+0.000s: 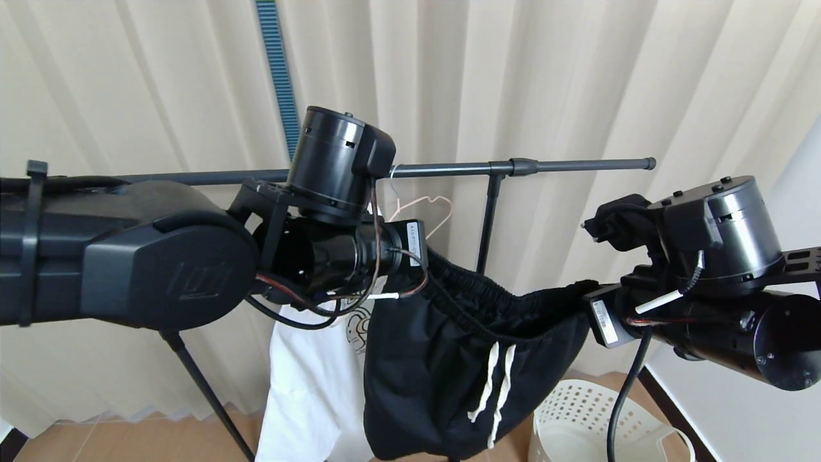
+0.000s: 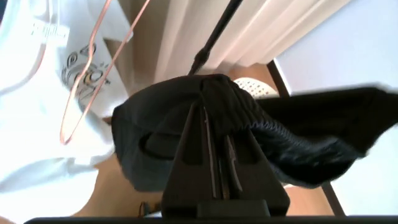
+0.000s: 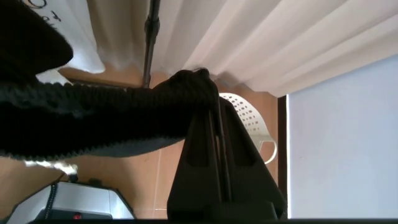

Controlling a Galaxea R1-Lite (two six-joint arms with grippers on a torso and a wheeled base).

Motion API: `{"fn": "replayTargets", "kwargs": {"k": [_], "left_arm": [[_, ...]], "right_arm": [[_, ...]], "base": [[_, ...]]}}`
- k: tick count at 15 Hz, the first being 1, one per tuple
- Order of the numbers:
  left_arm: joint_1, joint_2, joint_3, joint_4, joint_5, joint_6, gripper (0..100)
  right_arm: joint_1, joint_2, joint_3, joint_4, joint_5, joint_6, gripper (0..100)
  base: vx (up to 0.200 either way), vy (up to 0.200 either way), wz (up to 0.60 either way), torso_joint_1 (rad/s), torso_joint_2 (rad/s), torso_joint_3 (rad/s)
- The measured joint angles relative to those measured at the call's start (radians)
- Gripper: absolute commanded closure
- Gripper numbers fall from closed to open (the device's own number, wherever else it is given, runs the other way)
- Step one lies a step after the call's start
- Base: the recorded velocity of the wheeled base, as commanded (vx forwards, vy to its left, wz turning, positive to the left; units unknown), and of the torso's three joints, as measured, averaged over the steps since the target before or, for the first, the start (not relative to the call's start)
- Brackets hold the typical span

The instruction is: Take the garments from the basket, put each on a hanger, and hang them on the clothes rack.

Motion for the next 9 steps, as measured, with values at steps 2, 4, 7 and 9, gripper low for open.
{"fn": "replayTargets", "kwargs": {"k": [2,4,7,9], "left_arm": [[0.001,0.032,-0.056,0.002,0.000,0.013,100],[-0.003,0.056,-0.097,0.001,0.000,0.014,100],[-0.027,0.078,-0.114,-0.002,-0.001,0.015,100],[-0.036,0.086,-0.133,0.000,-0.001,0.015,100]], "right_arm": [[0.001,0.006,0.015,-0.001,0.002,-0.002,100],[0.001,0.020,0.026,0.001,0.003,-0.002,100],[0.011,0.031,0.044,-0.001,0.004,-0.015,100],[0.019,0.034,0.061,-0.002,0.005,-0.030,100]], "base": [[0.000,0.000,0.00,0.000,0.00,0.000],[0.000,0.000,0.00,0.000,0.00,0.000],[0.000,0.000,0.00,0.000,0.00,0.000],[0.000,0.000,0.00,0.000,0.00,0.000]]}}
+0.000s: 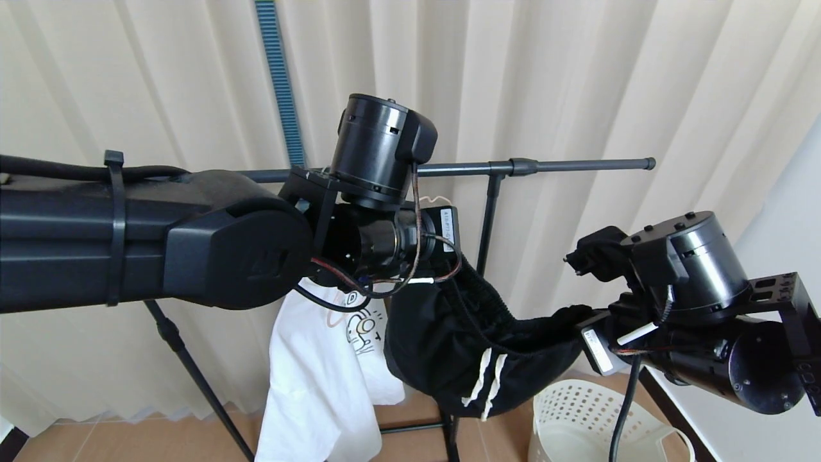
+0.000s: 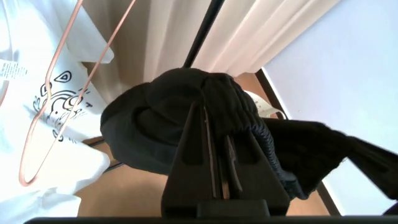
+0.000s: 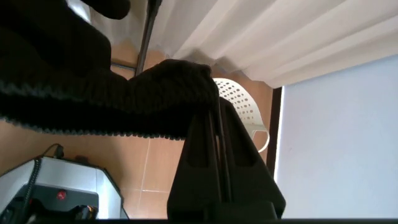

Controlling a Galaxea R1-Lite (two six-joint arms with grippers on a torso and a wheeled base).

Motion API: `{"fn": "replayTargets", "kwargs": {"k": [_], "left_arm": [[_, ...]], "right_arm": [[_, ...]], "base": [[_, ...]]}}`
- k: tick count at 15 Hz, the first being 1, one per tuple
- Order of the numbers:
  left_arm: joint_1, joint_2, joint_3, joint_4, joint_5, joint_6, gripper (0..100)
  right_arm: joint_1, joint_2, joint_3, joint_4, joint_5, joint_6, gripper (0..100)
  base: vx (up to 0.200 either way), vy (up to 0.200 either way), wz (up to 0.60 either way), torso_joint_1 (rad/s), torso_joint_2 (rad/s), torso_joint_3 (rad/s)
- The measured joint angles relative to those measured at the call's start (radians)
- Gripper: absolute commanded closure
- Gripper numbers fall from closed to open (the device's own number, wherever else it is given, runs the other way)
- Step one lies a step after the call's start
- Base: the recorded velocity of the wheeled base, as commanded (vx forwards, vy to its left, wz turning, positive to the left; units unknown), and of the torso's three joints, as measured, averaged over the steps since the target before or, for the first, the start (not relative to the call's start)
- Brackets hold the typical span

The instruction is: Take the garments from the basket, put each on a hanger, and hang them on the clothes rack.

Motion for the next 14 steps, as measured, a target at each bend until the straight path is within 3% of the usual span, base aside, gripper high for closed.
{"fn": "replayTargets", "kwargs": {"k": [1,2,9,11,14], "left_arm": [[-0.003,0.001,-0.009,0.001,0.000,0.000,100],[-0.004,0.002,-0.014,0.001,0.000,0.000,100],[-0.009,0.000,-0.020,0.001,0.001,0.000,100],[-0.009,-0.001,-0.016,0.002,0.001,0.000,100],[-0.009,-0.013,0.000,0.021,0.001,0.000,100]], "right_arm": [[0.004,0.001,0.011,-0.004,0.000,-0.012,100],[0.005,0.002,0.019,-0.006,0.001,-0.020,0],[0.015,-0.006,0.087,-0.007,0.026,-0.117,0],[0.026,-0.022,0.097,-0.012,0.109,-0.120,0],[0.030,-0.069,0.136,-0.191,0.356,-0.120,0]], "base": [[0.000,0.000,0.00,0.000,0.00,0.000],[0.000,0.000,0.00,0.000,0.00,0.000],[0.000,0.000,0.00,0.000,0.00,0.000],[0.000,0.000,0.00,0.000,0.00,0.000],[0.000,0.000,0.00,0.000,0.00,0.000]]}}
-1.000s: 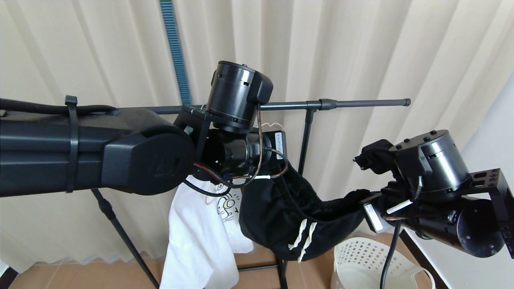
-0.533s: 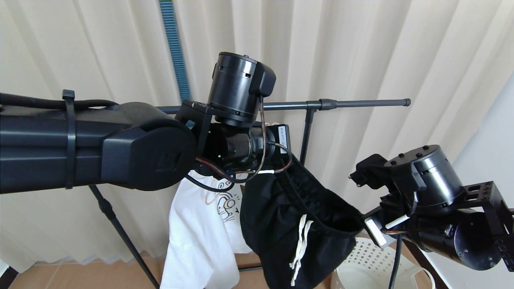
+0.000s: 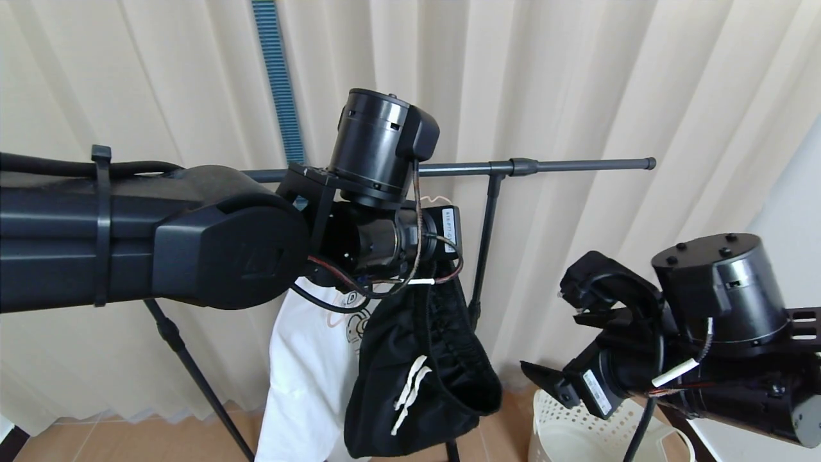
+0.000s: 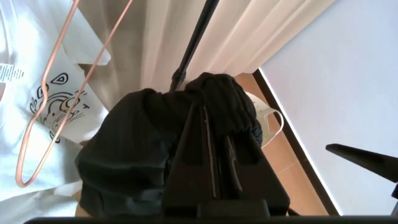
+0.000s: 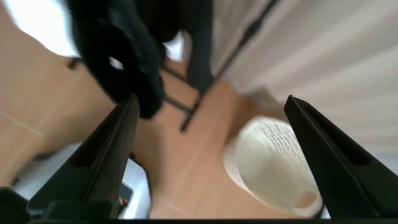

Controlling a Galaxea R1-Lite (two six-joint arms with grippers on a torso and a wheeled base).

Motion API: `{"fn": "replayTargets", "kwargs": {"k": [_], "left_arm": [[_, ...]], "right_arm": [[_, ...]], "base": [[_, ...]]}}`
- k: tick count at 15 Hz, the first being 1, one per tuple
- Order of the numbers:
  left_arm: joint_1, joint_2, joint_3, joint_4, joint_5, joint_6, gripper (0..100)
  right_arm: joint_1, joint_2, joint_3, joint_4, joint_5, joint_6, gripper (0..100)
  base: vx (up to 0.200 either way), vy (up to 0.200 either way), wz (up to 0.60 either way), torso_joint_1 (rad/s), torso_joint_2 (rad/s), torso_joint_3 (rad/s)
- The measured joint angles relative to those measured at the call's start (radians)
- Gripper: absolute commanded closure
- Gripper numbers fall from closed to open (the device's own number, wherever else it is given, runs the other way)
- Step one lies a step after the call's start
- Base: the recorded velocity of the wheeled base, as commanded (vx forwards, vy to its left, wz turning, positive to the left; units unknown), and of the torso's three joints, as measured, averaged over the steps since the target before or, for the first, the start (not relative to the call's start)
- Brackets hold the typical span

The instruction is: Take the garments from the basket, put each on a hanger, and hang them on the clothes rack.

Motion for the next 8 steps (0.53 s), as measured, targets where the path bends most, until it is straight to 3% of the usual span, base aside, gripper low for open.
{"fn": "replayTargets", "kwargs": {"k": [1,3,8], "left_arm": [[0.000,-0.005,0.002,0.004,-0.001,0.002,100],[-0.005,-0.014,0.012,0.005,-0.003,0.016,100],[-0.020,-0.052,0.057,0.002,-0.014,0.021,100]], "right_arm": [[0.000,-0.015,0.031,-0.074,0.071,-0.002,0],[-0.001,-0.016,0.084,-0.170,0.131,-0.004,0],[-0.047,0.071,0.136,-0.312,0.141,-0.004,0]], "base": [[0.000,0.000,0.00,0.000,0.00,0.000],[0.000,0.000,0.00,0.000,0.00,0.000],[0.000,0.000,0.00,0.000,0.00,0.000]]}}
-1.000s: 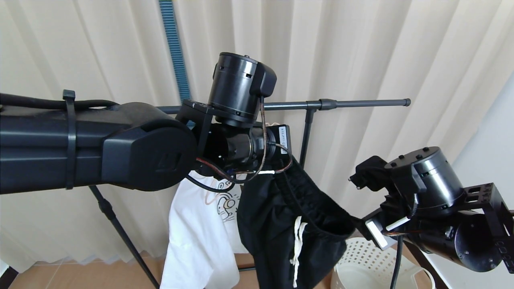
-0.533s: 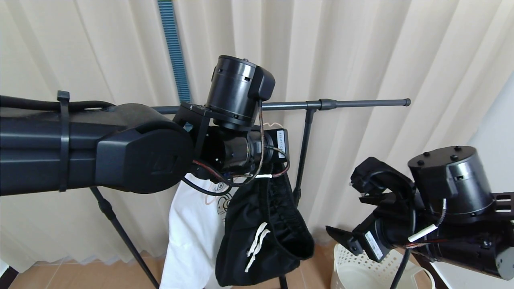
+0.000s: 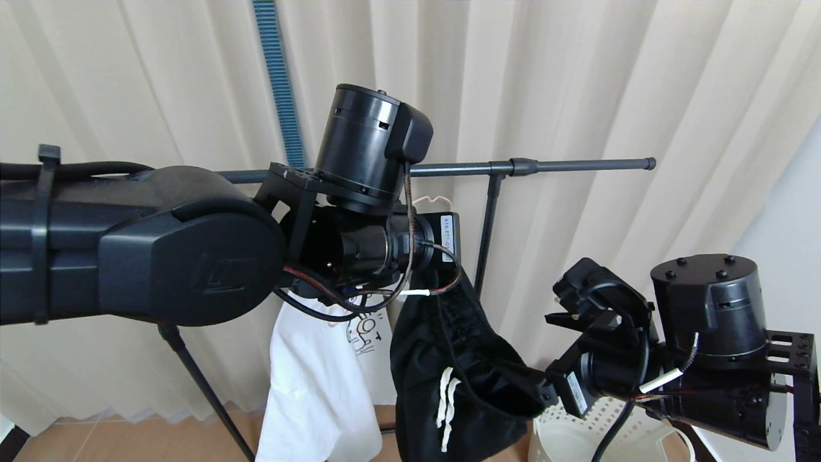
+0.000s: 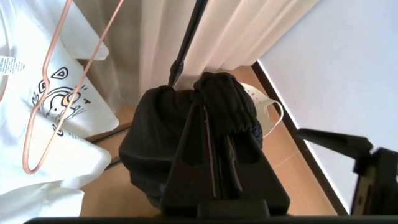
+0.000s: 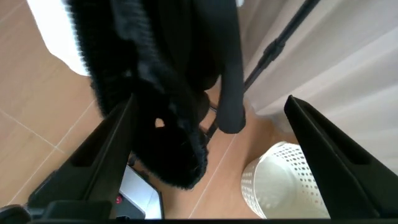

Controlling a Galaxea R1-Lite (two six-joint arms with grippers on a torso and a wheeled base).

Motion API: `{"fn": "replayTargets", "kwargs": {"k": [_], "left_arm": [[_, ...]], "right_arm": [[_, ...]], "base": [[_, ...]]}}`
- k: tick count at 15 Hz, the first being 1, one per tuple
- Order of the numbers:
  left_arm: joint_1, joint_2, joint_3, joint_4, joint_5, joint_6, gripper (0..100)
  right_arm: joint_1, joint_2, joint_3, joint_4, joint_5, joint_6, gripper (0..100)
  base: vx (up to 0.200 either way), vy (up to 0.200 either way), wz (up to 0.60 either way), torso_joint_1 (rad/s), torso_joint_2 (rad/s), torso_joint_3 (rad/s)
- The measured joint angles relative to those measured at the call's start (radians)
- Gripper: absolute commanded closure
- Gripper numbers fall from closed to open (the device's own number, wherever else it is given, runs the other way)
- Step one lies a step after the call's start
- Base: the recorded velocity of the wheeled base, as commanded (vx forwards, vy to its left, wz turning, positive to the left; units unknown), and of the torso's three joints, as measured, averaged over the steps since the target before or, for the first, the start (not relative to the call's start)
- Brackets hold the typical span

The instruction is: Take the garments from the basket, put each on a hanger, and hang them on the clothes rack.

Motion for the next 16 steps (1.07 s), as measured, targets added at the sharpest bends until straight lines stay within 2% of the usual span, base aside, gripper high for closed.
{"fn": "replayTargets", "kwargs": {"k": [4,8,9,16], "left_arm": [[-0.015,-0.020,0.016,-0.003,0.000,0.003,100],[-0.038,-0.032,0.039,-0.005,-0.001,0.003,100],[-0.039,-0.036,0.042,-0.005,-0.002,0.003,100],[-0.040,-0.062,0.083,-0.006,-0.010,0.002,100]], "right_arm": [[-0.050,0.087,0.002,-0.022,0.012,-0.016,0],[-0.055,0.185,0.021,-0.151,0.018,-0.016,0],[-0.055,0.208,0.031,-0.183,0.018,-0.016,100],[-0.074,0.256,0.054,-0.282,0.021,-0.015,100]], "base": [[0.000,0.000,0.00,0.000,0.00,0.000],[0.000,0.000,0.00,0.000,0.00,0.000],[0.000,0.000,0.00,0.000,0.00,0.000],[0.000,0.000,0.00,0.000,0.00,0.000]]}}
